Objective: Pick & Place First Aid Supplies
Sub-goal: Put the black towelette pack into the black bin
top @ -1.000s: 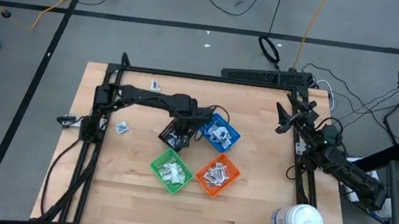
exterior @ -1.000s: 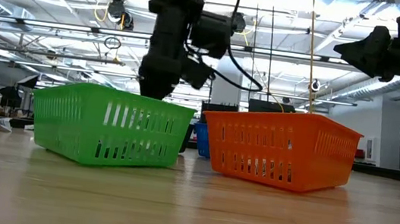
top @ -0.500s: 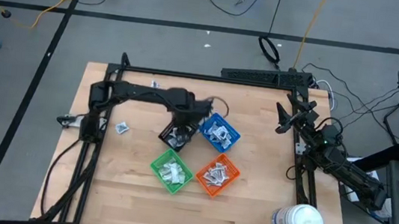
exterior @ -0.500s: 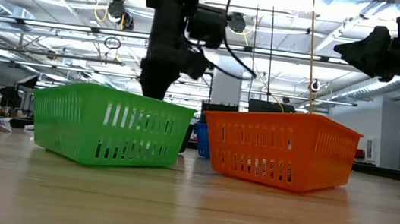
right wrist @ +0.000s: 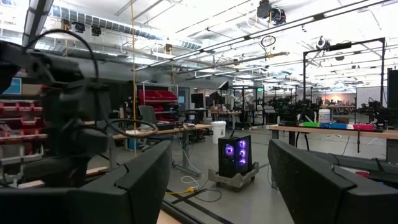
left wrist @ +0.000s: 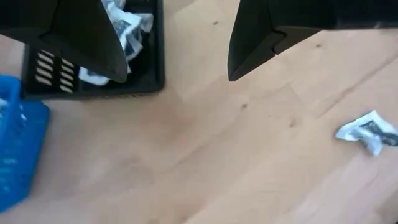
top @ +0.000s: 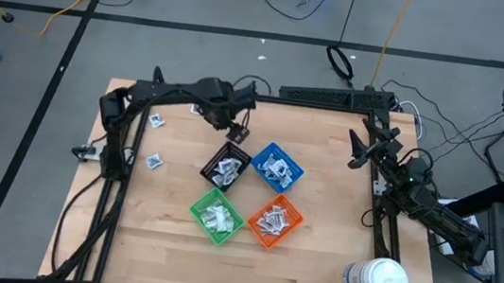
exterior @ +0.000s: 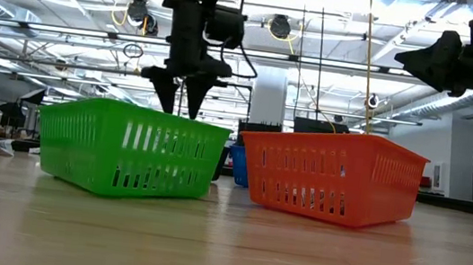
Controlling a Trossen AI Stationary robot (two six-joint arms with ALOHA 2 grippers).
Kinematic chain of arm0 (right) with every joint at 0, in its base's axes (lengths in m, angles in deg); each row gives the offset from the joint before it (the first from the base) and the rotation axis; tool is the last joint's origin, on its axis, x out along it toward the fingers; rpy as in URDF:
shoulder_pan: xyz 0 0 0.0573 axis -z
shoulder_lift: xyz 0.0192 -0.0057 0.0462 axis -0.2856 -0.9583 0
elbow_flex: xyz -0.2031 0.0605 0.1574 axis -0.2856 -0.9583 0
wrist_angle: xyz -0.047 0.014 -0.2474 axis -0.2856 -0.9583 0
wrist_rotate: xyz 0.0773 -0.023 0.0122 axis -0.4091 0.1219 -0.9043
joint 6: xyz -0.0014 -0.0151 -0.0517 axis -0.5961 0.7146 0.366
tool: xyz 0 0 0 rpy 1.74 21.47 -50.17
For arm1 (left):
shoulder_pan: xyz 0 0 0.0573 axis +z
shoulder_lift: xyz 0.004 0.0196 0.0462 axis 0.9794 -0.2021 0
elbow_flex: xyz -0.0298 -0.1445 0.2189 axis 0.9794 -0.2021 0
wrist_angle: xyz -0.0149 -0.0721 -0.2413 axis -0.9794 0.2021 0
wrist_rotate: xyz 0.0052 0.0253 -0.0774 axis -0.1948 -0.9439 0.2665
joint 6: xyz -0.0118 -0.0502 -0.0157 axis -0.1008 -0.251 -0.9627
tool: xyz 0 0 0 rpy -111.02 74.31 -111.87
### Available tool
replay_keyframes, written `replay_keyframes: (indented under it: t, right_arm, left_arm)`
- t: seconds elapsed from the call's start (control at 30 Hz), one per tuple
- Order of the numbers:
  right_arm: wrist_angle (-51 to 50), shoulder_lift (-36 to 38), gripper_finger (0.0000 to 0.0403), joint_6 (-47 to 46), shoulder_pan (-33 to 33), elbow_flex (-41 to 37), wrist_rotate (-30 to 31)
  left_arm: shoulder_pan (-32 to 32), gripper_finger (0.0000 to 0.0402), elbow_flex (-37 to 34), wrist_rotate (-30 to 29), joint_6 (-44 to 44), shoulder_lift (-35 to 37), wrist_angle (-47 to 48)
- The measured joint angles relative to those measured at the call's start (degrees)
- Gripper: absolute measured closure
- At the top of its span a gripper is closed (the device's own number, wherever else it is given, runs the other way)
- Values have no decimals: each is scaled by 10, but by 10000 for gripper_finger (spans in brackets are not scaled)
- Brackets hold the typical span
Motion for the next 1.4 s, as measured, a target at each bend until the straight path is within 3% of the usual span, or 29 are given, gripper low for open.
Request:
replay_keyframes:
  t: [0.87, 1.4]
  right_arm:
    - [0, 0, 140, 0, 0, 0, 0]
    - [0, 0, 140, 0, 0, 0, 0]
  left_arm:
    - [265, 116, -4, 7, -37, 0, 48]
    - [282, 117, -82, -9, -90, -60, -34]
